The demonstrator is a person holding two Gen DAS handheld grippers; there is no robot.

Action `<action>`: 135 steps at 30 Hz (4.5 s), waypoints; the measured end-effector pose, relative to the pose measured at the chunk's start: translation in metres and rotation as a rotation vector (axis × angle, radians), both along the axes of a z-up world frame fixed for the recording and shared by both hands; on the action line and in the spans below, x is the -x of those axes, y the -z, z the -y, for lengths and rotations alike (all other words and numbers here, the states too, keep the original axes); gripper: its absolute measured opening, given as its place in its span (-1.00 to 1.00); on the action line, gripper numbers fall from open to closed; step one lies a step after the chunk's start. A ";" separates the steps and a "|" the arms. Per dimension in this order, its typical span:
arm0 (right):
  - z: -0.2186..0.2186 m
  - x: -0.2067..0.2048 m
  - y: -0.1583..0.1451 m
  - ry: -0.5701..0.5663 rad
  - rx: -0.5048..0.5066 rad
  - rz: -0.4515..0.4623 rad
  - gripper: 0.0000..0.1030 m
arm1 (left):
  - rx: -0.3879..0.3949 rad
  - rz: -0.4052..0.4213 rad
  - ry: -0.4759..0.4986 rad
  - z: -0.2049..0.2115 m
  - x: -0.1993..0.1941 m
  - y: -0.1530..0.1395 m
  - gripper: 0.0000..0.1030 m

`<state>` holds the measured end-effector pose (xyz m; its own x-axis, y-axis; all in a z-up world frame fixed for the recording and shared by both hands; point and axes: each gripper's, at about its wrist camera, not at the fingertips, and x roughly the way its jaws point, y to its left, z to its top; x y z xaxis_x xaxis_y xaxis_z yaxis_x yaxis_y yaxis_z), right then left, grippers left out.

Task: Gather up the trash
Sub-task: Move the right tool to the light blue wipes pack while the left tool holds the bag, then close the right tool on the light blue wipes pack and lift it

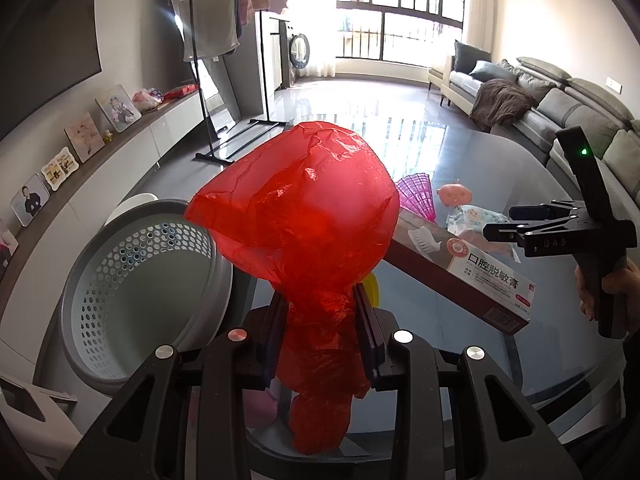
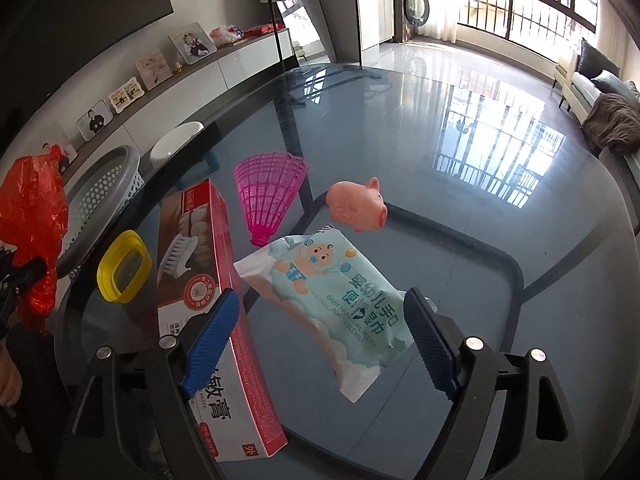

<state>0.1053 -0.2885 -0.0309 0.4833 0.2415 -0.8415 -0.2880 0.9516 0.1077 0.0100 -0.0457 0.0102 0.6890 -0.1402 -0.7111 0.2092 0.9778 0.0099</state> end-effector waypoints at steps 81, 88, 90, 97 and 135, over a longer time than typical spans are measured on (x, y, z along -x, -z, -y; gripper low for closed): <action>-0.006 -0.031 0.025 -0.163 0.181 0.030 0.53 | 0.049 -0.017 -0.004 -0.012 -0.016 0.019 -0.37; -0.005 -0.028 0.026 -0.146 0.130 0.035 0.26 | 0.053 -0.017 -0.012 -0.011 -0.013 0.019 -0.37; -0.004 -0.025 0.024 -0.135 0.121 0.042 0.07 | 0.053 -0.015 -0.013 -0.012 -0.012 0.018 -0.37; -0.007 -0.021 0.022 -0.098 0.098 0.050 -0.35 | 0.050 -0.007 -0.017 -0.013 -0.010 0.016 -0.37; -0.034 0.004 0.017 -0.038 0.197 0.108 0.26 | 0.065 0.014 -0.010 -0.023 -0.003 0.012 -0.37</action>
